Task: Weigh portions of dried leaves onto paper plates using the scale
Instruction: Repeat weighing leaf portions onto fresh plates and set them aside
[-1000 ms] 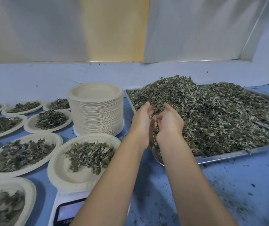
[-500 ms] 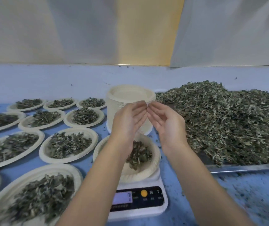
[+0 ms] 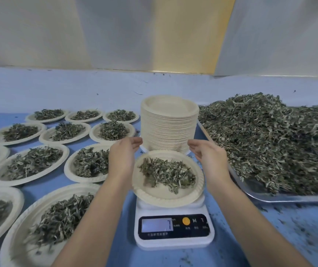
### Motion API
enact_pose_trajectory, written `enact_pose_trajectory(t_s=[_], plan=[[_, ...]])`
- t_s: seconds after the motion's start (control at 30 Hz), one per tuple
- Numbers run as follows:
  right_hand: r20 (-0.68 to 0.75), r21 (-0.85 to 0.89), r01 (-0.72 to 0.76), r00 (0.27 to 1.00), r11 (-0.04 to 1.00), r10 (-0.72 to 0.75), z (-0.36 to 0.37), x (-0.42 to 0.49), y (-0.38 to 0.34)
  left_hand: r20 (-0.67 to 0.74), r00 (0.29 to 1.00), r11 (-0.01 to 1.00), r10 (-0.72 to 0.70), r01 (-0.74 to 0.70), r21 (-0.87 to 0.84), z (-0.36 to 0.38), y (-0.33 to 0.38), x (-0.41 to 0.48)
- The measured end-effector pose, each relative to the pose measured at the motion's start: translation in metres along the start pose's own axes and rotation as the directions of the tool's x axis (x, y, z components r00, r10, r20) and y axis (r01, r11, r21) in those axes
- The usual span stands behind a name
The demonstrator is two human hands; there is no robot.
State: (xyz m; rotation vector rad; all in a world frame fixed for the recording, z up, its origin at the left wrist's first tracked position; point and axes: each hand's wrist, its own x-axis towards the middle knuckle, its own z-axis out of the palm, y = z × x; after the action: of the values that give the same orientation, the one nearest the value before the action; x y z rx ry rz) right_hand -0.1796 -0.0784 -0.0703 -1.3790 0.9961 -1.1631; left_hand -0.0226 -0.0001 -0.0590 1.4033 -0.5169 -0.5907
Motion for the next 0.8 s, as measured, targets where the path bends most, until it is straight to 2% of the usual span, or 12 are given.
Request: enact_pose_trajectory(t_s=[0.2,0.57,0.67,0.8], plan=[[-0.009,0.018,-0.047,0.999,0.999,0.047,0.003,0.001,0.007,0.02,0.995,0.993,-0.1,0.101,-0.063,-0.003,-0.007,0.006],[0.004,0.107,-0.046,0.999,0.993,0.045,0.007,0.0,-0.001,0.043,0.985,0.972,-0.17,0.174,-0.158,-0.007,-0.005,0.008],[0.012,0.157,-0.048,0.999,0.987,0.046,0.01,0.0,-0.007,0.059,0.971,0.962,-0.234,0.24,-0.133,-0.012,-0.003,0.009],[0.034,0.255,-0.071,0.997,0.964,0.064,0.018,-0.002,-0.016,0.12,0.948,0.954,-0.296,0.299,-0.007,-0.022,0.003,0.01]])
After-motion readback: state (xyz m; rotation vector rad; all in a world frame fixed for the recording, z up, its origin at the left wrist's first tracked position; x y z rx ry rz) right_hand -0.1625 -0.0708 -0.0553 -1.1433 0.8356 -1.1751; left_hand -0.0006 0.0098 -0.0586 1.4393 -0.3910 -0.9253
